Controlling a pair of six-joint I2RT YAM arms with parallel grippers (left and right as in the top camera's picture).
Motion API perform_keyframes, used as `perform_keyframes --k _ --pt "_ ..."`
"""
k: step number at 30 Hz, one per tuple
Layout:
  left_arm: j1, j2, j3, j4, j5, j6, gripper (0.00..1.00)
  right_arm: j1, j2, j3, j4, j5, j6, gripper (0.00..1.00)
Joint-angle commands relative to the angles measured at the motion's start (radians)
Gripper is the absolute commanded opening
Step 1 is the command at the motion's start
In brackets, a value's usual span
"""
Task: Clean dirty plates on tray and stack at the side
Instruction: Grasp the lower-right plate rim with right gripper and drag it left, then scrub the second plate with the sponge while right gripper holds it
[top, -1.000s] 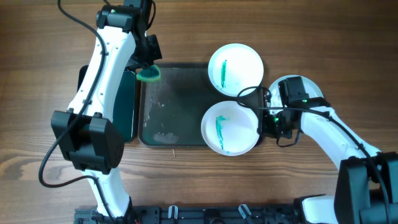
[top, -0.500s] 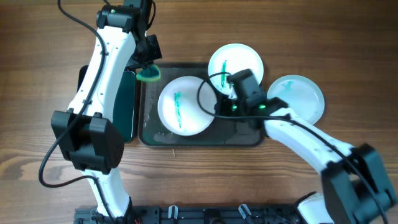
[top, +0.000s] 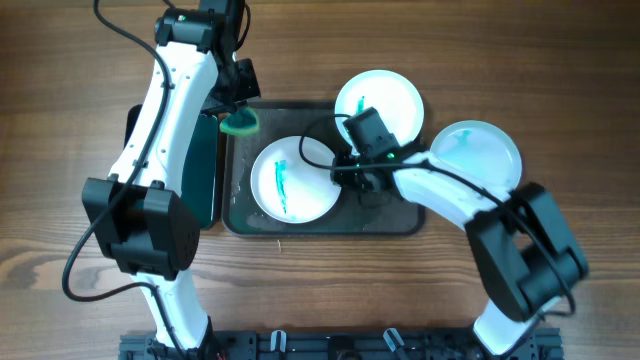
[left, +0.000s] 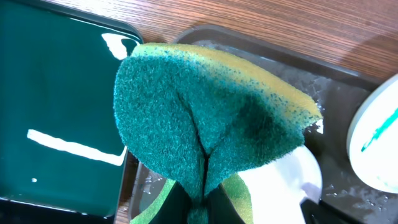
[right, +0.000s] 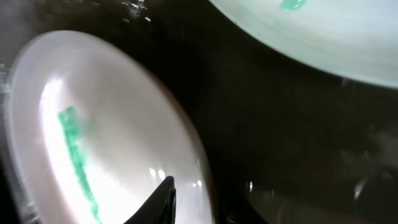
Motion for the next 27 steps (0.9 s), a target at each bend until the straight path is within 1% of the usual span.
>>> perform_keyframes --k 1,6,10,14,18,23,24,26,27 --pt "0.000 -0.029 -0.051 0.016 0.068 0.003 0.04 -0.002 0.078 0.061 -0.016 -0.023 -0.021 0.20" --pt "-0.001 -0.029 -0.160 0.077 0.141 -0.014 0.04 -0.005 0.088 0.065 -0.016 -0.030 -0.010 0.04" --pt "-0.015 -0.029 -0.281 0.155 0.180 -0.014 0.04 -0.006 0.088 0.065 -0.015 -0.029 0.007 0.04" --pt "-0.071 -0.029 -0.391 0.248 0.182 -0.013 0.04 -0.006 0.088 0.064 -0.012 -0.029 0.007 0.04" --pt "-0.130 -0.029 -0.518 0.347 0.154 -0.011 0.04 -0.006 0.088 0.064 -0.014 -0.030 0.002 0.04" --pt "-0.154 -0.029 -0.719 0.529 0.050 -0.011 0.04 -0.006 0.088 0.064 -0.012 -0.037 -0.012 0.04" --pt "-0.150 -0.029 -0.756 0.573 0.047 -0.011 0.04 -0.006 0.088 0.064 -0.012 -0.037 -0.012 0.04" --pt "-0.144 -0.029 -0.784 0.611 0.060 -0.012 0.04 -0.006 0.088 0.064 -0.012 -0.043 -0.013 0.04" --pt "-0.144 -0.029 -0.785 0.617 0.094 0.019 0.04 -0.006 0.088 0.064 -0.012 -0.045 -0.016 0.04"
